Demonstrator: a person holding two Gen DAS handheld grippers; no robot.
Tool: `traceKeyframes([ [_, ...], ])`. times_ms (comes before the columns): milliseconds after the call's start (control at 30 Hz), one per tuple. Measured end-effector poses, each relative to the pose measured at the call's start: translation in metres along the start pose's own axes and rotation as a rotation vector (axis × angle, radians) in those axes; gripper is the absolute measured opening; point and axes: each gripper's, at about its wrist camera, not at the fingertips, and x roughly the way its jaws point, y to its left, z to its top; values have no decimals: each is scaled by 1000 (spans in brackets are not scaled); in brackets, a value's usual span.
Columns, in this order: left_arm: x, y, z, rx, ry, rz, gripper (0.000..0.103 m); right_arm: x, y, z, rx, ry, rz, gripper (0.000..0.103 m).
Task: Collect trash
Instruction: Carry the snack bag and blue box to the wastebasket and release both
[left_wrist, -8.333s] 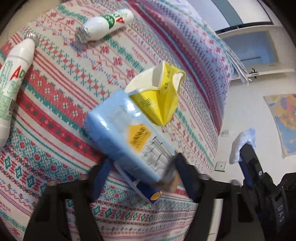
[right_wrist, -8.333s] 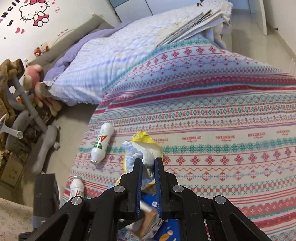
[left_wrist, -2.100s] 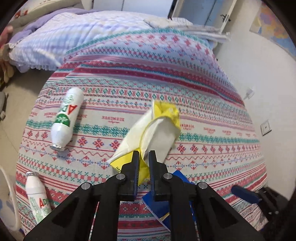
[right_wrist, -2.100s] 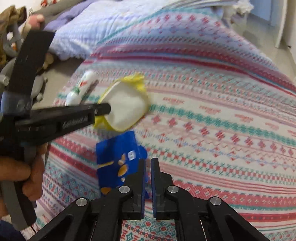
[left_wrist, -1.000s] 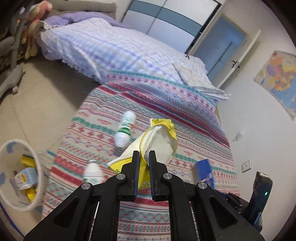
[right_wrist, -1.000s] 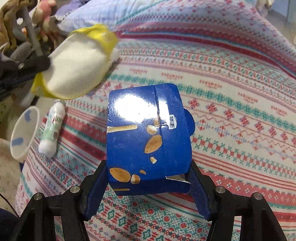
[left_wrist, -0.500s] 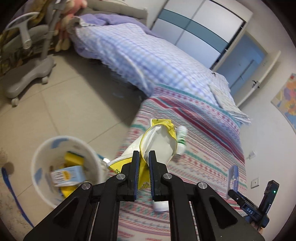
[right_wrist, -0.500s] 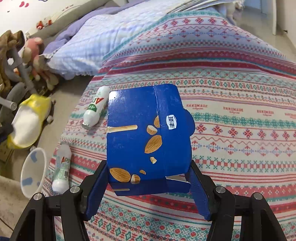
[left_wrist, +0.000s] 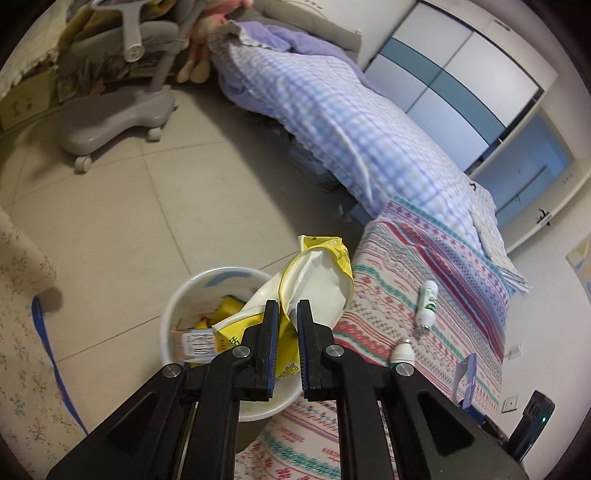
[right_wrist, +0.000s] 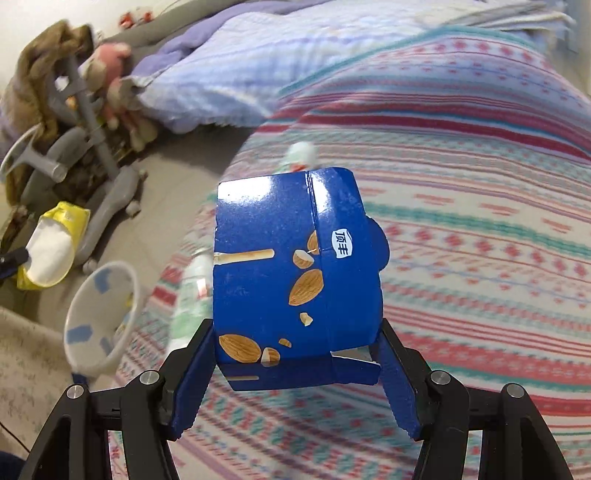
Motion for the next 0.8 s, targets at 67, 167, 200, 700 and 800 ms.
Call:
traceKeyframes([
  [67, -1, 5, 1, -12, -5, 0, 10, 7, 12, -1, -20, 11, 14, 70],
  [167, 0, 12, 6, -27, -10, -3, 10, 18, 37, -6, -62, 31, 40, 70],
  [200, 0, 14, 6, -30, -11, -4, 10, 23, 49, -8, -87, 37, 48, 70],
  [700, -2, 40, 14, -102, -40, 17, 10, 99, 193, -9, -309, 86, 164, 71],
  [800, -1, 43, 14, -111, -42, 22, 10, 113, 211, -7, -299, 96, 164, 71],
])
